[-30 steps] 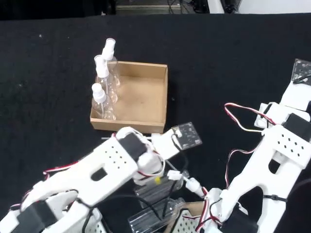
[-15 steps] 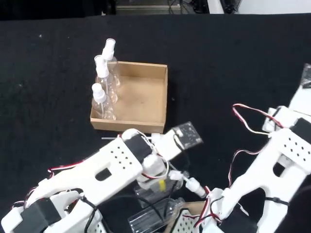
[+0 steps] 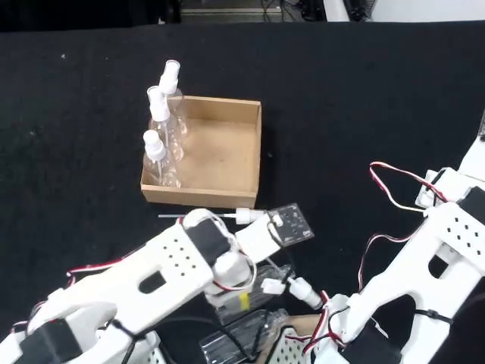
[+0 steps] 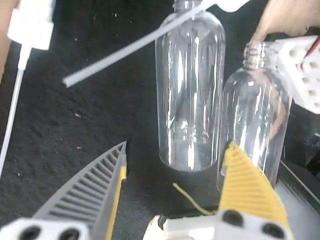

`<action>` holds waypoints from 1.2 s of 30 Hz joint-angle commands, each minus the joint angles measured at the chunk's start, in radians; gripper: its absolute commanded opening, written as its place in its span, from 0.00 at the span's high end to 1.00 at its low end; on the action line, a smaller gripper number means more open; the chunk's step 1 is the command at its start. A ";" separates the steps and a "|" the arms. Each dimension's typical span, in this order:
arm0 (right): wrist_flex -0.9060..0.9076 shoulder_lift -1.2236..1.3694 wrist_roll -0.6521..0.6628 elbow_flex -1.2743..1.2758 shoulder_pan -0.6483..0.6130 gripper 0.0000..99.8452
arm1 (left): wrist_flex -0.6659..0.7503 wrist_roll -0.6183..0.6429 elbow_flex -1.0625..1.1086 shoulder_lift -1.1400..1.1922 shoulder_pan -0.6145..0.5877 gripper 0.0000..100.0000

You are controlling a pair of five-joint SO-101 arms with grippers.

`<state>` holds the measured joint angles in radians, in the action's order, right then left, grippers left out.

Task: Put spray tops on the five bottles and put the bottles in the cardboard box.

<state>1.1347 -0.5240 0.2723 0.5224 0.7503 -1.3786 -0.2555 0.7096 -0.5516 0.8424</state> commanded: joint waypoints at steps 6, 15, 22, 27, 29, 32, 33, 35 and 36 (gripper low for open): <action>-0.005 0.105 0.037 -0.162 0.032 0.97 | -0.043 -0.074 0.085 -0.178 0.122 0.71; 0.204 0.447 0.035 -0.536 0.051 0.97 | 0.075 0.052 0.134 -0.167 0.275 0.70; 0.270 0.541 0.035 -0.682 0.051 0.97 | 0.190 0.124 0.182 -0.153 0.334 0.70; 0.270 0.541 0.035 -0.693 0.051 0.97 | 0.315 0.129 0.262 -0.126 0.331 0.70; 0.270 0.541 0.035 -0.693 0.051 0.97 | 0.341 0.129 0.282 -0.112 0.317 0.70; 0.270 0.542 0.035 -0.693 0.051 0.97 | 0.370 0.127 0.302 -0.087 0.282 0.70; 0.270 0.544 0.035 -0.693 0.051 0.97 | 0.371 0.127 0.302 -0.078 0.265 0.70; 0.270 0.544 0.035 -0.693 0.051 0.97 | 0.371 0.112 0.294 -0.063 0.222 0.70; 0.270 0.544 0.035 -0.693 0.051 0.97 | 0.371 0.086 0.292 -0.063 0.200 0.70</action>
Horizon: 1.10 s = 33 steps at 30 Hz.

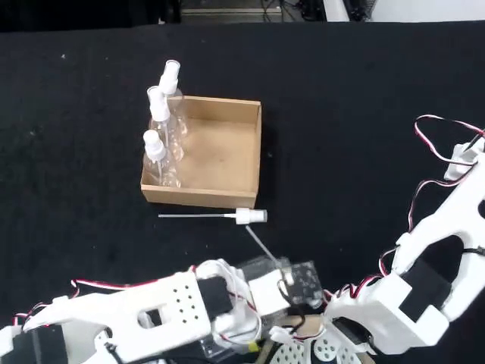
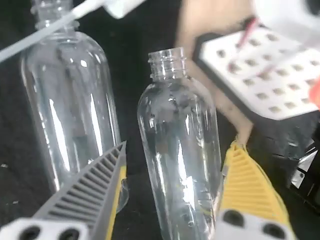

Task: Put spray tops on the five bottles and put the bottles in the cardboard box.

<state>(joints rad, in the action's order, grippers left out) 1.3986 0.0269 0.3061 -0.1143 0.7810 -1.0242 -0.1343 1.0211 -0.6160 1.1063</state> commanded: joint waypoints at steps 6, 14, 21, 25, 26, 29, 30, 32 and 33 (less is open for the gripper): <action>0.006 -0.008 0.002 -0.056 0.020 0.97 | 0.020 -0.112 -0.041 0.009 -0.168 0.70; 0.006 -0.010 0.003 -0.056 0.018 0.97 | -0.133 -0.112 -0.166 -0.002 -0.147 0.71; 0.031 -0.010 0.002 -0.058 -0.028 0.97 | -0.433 -0.114 -0.463 -0.002 -0.213 0.71; 0.144 -0.010 0.002 -0.117 -0.100 0.97 | -0.589 -0.196 -0.622 -0.002 -0.346 0.71; 0.183 -0.010 0.002 -0.145 -0.124 0.97 | -0.629 -0.219 -0.656 -0.003 -0.384 0.71; 0.265 -0.010 -0.015 -0.203 -0.215 0.97 | -0.715 -0.239 -0.745 -0.025 -0.496 0.74; 0.272 -0.010 -0.041 -0.205 -0.249 0.97 | -0.720 -0.239 -0.754 -0.037 -0.536 0.75; 0.281 -0.010 -0.087 -0.200 -0.311 0.97 | -0.723 -0.247 -0.745 -0.066 -0.613 0.75; 0.292 -0.010 -0.103 -0.197 -0.341 0.97 | -0.726 -0.267 -0.731 -0.081 -0.648 0.74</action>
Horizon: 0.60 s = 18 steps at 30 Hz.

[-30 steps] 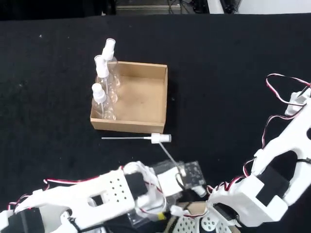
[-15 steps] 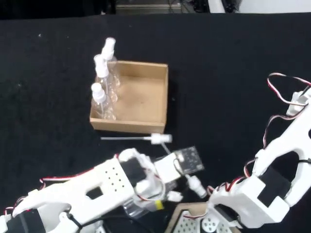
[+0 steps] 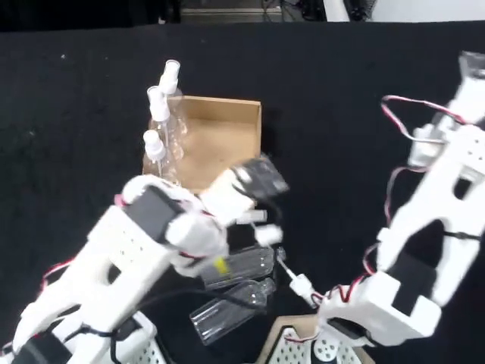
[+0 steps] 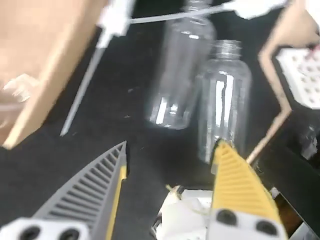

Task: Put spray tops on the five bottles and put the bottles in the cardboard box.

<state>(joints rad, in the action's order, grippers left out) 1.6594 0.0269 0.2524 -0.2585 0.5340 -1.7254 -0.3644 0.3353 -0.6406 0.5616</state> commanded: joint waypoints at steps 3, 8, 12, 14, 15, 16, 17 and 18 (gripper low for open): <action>0.055 -0.010 -0.083 -0.048 -0.186 0.97 | -0.026 -0.086 0.016 -0.118 -0.206 0.73; 0.057 -0.010 -0.146 -0.047 -0.318 0.97 | -0.026 -0.138 0.087 -0.219 -0.387 0.73; 0.052 -0.010 -0.184 -0.005 -0.430 0.97 | -0.026 -0.143 0.101 -0.230 -0.559 0.74; 0.032 -0.010 -0.201 0.022 -0.483 0.97 | -0.025 -0.150 0.101 -0.230 -0.638 0.74; 0.015 -0.010 -0.207 0.035 -0.509 0.97 | -0.025 -0.170 0.101 -0.230 -0.676 0.74; -0.002 -0.010 -0.207 0.048 -0.534 0.97 | -0.025 -0.189 0.101 -0.230 -0.716 0.74; -0.021 -0.010 -0.207 0.061 -0.559 0.97 | -0.025 -0.201 0.097 -0.230 -0.760 0.74; -0.037 -0.010 -0.209 0.074 -0.583 0.95 | -0.018 -0.210 0.097 -0.230 -0.812 0.74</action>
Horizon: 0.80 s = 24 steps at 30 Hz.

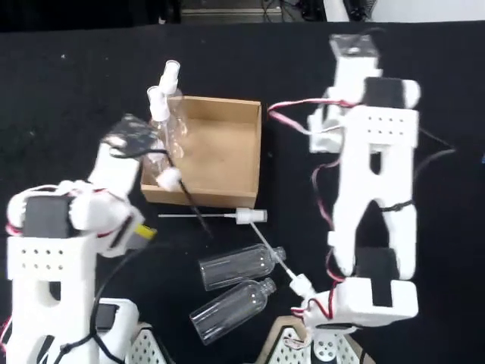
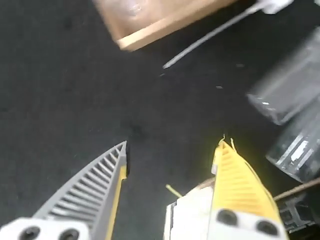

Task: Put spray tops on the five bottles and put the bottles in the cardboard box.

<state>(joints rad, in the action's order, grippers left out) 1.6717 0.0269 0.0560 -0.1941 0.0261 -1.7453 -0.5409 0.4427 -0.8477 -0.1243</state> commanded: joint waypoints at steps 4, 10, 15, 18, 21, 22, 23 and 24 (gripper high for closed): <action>-0.089 -0.010 -0.068 0.027 -0.166 0.88 | 0.020 -0.037 -0.005 -0.023 -0.331 0.74; -0.137 -0.001 -0.146 0.038 -0.259 0.87 | 0.258 0.031 0.104 -0.023 -0.552 0.74; -0.321 -0.008 -0.242 0.199 -0.330 0.87 | 0.526 0.216 0.315 -0.025 -0.611 0.74; -0.446 -0.008 -0.281 0.323 -0.336 0.87 | 0.634 0.308 0.424 -0.028 -0.616 0.74; -0.512 -0.008 -0.288 0.394 -0.336 0.87 | 0.706 0.384 0.512 -0.032 -0.616 0.74; -0.523 -0.010 -0.288 0.403 -0.336 0.87 | 0.727 0.408 0.538 -0.031 -0.616 0.74; -0.525 -0.010 -0.290 0.403 -0.336 0.87 | 0.749 0.434 0.564 -0.028 -0.613 0.74; -0.525 -0.010 -0.290 0.403 -0.336 0.87 | 0.770 0.456 0.587 -0.028 -0.611 0.74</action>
<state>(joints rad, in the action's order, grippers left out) 1.1807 0.0269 -0.2202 0.2125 -0.2931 -1.0441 -0.1542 0.9935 -0.8539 -0.7288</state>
